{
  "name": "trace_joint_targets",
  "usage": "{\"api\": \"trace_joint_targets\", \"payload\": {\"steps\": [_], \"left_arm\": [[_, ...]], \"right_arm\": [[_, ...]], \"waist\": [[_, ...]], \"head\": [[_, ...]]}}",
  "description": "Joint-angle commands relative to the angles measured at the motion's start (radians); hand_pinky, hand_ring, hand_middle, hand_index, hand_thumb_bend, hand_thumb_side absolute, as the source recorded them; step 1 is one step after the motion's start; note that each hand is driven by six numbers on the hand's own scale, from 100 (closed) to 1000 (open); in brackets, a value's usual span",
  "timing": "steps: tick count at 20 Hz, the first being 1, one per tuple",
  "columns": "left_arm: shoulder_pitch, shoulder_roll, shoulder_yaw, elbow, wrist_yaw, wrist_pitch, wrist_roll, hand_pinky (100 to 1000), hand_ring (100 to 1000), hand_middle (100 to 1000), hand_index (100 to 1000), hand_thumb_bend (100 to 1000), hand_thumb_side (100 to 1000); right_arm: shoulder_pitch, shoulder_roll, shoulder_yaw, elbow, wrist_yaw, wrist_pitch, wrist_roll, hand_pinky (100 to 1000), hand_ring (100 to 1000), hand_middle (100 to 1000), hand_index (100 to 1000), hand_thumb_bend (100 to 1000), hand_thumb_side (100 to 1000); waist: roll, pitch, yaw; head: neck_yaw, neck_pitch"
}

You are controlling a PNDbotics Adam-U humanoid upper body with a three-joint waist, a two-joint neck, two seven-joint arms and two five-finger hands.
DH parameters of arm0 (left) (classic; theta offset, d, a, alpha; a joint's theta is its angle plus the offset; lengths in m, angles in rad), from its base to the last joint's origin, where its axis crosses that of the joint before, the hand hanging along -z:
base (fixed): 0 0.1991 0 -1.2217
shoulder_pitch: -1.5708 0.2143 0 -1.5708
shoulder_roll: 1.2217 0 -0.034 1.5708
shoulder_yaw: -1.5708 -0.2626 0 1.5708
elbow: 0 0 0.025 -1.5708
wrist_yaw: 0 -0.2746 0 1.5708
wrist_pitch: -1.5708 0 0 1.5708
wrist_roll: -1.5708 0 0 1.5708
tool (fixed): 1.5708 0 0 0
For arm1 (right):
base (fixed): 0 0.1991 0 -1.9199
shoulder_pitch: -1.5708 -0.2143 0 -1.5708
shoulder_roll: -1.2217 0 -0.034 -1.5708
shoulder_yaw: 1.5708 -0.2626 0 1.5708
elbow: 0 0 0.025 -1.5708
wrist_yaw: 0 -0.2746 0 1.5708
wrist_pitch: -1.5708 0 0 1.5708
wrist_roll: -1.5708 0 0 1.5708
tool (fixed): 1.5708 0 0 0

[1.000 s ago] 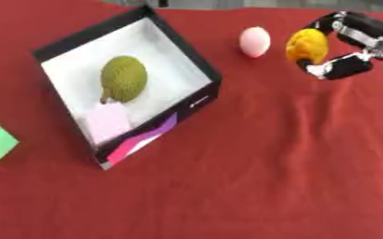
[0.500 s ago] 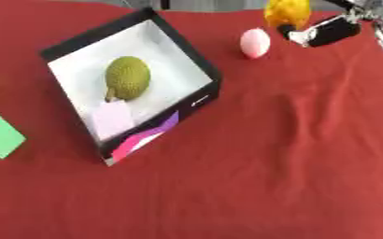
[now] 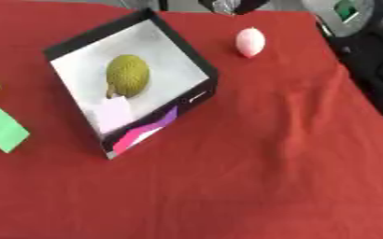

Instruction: Pick up objects on the table and place them in the box.

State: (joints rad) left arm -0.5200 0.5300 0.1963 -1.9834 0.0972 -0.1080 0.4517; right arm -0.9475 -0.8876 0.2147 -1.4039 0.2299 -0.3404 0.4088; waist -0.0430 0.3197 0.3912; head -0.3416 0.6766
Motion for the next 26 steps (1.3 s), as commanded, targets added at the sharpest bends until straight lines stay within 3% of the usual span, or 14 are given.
{"api": "trace_joint_targets", "payload": {"steps": [1,9,18,20,21,24,25,26], "left_arm": [[-0.022,0.035,-0.005,-0.017,-0.008,-0.028,0.001,734,856,696,742,100,519],[-0.049,0.025,-0.028,-0.017,0.004,-0.022,-0.044,733,860,697,741,100,529],[-0.048,0.020,-0.035,-0.017,0.014,-0.010,-0.077,731,864,697,742,100,540],[-0.047,0.021,-0.035,-0.017,0.013,-0.009,-0.080,731,865,697,742,100,540],[-0.046,0.022,-0.035,-0.017,0.013,-0.007,-0.081,731,866,697,742,100,545],[-0.040,0.024,-0.034,-0.017,0.014,-0.001,-0.085,731,867,697,742,100,548],[-0.039,0.024,-0.034,-0.017,0.014,0.000,-0.086,730,867,697,742,100,548],[-0.038,0.024,-0.034,-0.017,0.015,0.000,-0.087,730,867,697,742,100,549]], "right_arm": [[-0.059,0.041,0.018,0.042,0.035,0.004,0.016,779,685,616,786,287,228],[-0.074,0.129,0.057,0.145,0.164,-0.038,0.026,782,705,639,793,317,331],[-0.055,0.169,0.070,0.181,0.313,-0.097,-0.007,780,714,652,795,359,393],[-0.050,0.170,0.074,0.181,0.341,-0.112,-0.013,796,749,694,820,388,426],[-0.047,0.170,0.075,0.180,0.354,-0.121,-0.013,823,806,758,882,420,449],[-0.040,0.166,0.071,0.175,0.394,-0.150,-0.003,872,862,822,953,458,547],[-0.038,0.164,0.066,0.175,0.408,-0.159,0.000,892,878,837,969,455,646],[-0.038,0.162,0.060,0.176,0.422,-0.166,-0.001,898,883,842,974,452,687]], "waist": [[0.004,-0.025,0.007],[-0.004,-0.010,0.030],[-0.009,-0.008,0.033],[-0.010,-0.008,0.033],[-0.010,-0.008,0.033],[-0.011,-0.007,0.030],[-0.011,-0.007,0.030],[-0.011,-0.007,0.029]], "head": [[-0.008,0.003],[-0.020,-0.002],[-0.014,-0.004],[-0.013,-0.003],[-0.014,-0.002],[-0.014,0.001],[-0.014,0.002],[-0.013,0.003]]}}
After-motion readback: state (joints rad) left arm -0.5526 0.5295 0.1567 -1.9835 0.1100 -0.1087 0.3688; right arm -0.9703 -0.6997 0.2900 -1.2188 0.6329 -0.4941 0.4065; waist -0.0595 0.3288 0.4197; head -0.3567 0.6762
